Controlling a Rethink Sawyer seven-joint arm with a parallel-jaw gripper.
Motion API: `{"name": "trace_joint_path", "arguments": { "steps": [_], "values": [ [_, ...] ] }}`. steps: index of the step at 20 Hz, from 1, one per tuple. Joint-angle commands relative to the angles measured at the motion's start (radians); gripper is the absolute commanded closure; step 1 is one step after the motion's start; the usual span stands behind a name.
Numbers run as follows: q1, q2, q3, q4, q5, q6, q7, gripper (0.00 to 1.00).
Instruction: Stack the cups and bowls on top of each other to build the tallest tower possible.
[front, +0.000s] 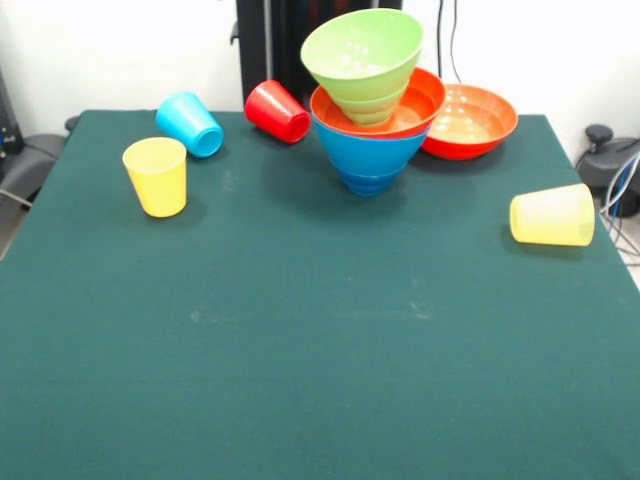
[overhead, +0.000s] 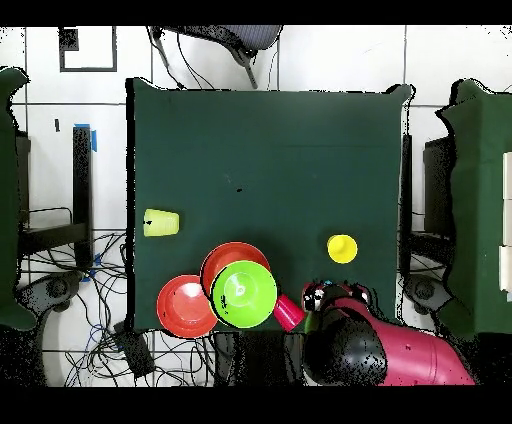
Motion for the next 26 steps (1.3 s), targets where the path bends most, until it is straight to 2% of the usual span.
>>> {"name": "trace_joint_path", "arguments": {
  "steps": [1, 9, 18, 21, 24, 26],
  "values": [
    [-0.072, 0.090, 0.187, 0.123, -0.170, -0.040, -0.302, 0.00],
    [-0.150, 0.104, 0.290, 0.147, -0.230, -0.024, -0.226, 0.00],
    [-0.161, 0.123, 0.281, 0.140, -0.312, -0.034, -0.110, 0.00],
    [-0.197, 0.139, 0.298, 0.136, -0.312, -0.057, -0.106, 0.00],
    [-0.199, 0.142, 0.314, 0.132, -0.308, -0.050, -0.100, 0.00],
    [-0.197, 0.194, 0.307, 0.100, -0.320, -0.011, -0.106, 0.00]
  ]
}}
